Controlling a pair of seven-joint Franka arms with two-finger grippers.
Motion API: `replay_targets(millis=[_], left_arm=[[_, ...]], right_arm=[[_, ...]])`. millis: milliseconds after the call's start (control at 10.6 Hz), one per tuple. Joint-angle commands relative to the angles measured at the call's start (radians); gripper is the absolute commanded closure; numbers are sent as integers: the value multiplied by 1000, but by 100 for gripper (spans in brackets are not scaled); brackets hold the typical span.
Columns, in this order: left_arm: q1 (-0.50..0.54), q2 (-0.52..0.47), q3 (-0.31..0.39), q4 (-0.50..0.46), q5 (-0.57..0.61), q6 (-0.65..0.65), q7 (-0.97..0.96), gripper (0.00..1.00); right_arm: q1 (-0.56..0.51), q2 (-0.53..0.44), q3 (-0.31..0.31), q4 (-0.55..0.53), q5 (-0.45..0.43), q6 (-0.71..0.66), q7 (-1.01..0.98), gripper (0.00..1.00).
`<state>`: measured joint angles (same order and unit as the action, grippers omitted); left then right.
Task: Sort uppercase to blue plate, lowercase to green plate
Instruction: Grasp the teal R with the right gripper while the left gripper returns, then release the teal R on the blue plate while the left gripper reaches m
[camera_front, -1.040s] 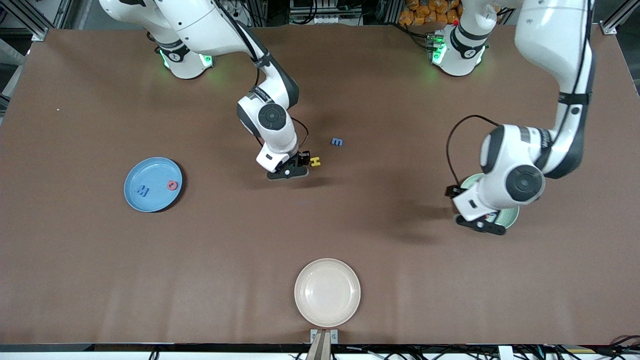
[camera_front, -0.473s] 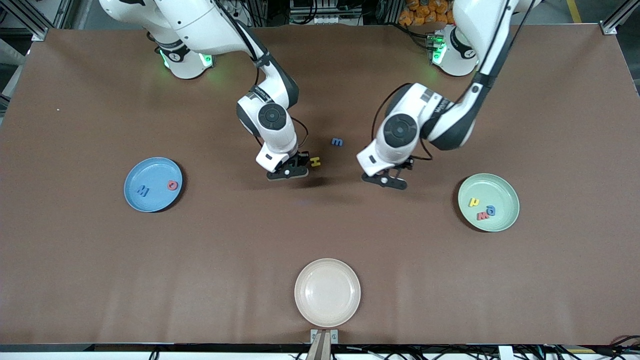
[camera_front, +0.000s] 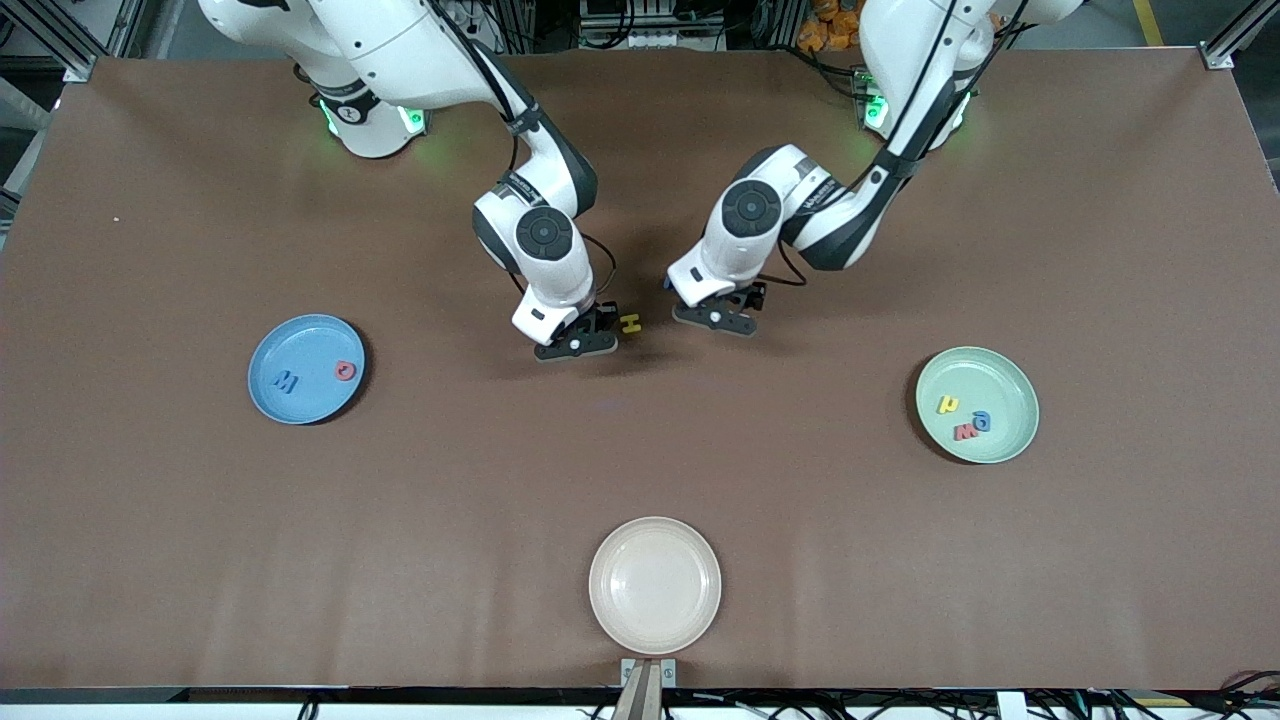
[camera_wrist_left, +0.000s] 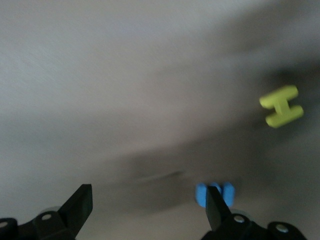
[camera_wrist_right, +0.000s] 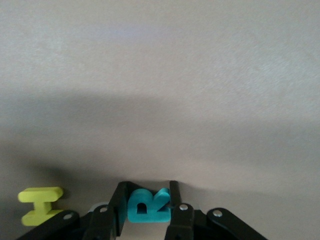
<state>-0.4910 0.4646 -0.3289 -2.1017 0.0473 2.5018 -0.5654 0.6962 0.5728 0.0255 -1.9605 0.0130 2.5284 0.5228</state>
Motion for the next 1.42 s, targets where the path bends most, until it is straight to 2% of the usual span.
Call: replay_targets(millis=[0,189,473,567,946,1135,1324], left_arm=[[-49,-1,-10,-11,90,19,-54,0],[-64,11,-39,0,100,19,-93,0],[-64,28,-45,8,248,19,-90,0],[-64,43,-47,18,284,19,-90,0],[-64,68,-45,80,289,20,-84,0],[-63,100,-45,109,275,20,-91,0],[-64,112,-45,109,252,20,-111,0]], right_arm=[[-84,-30,-1,5,-7,-65,-146,68],[-154,-57,-1,5,-7,-115,-277,68],[-282,-114,-16,11,-10,-229,-520,68],[-297,-138,-51,11,-11,-268,-602,68],[-342,-212,-254,-15,-8,-423,-953,68],[-369,-243,-321,-107,-5,-390,-1047,68],[-398,-258,-384,-225,13,-268,-1177,67]])
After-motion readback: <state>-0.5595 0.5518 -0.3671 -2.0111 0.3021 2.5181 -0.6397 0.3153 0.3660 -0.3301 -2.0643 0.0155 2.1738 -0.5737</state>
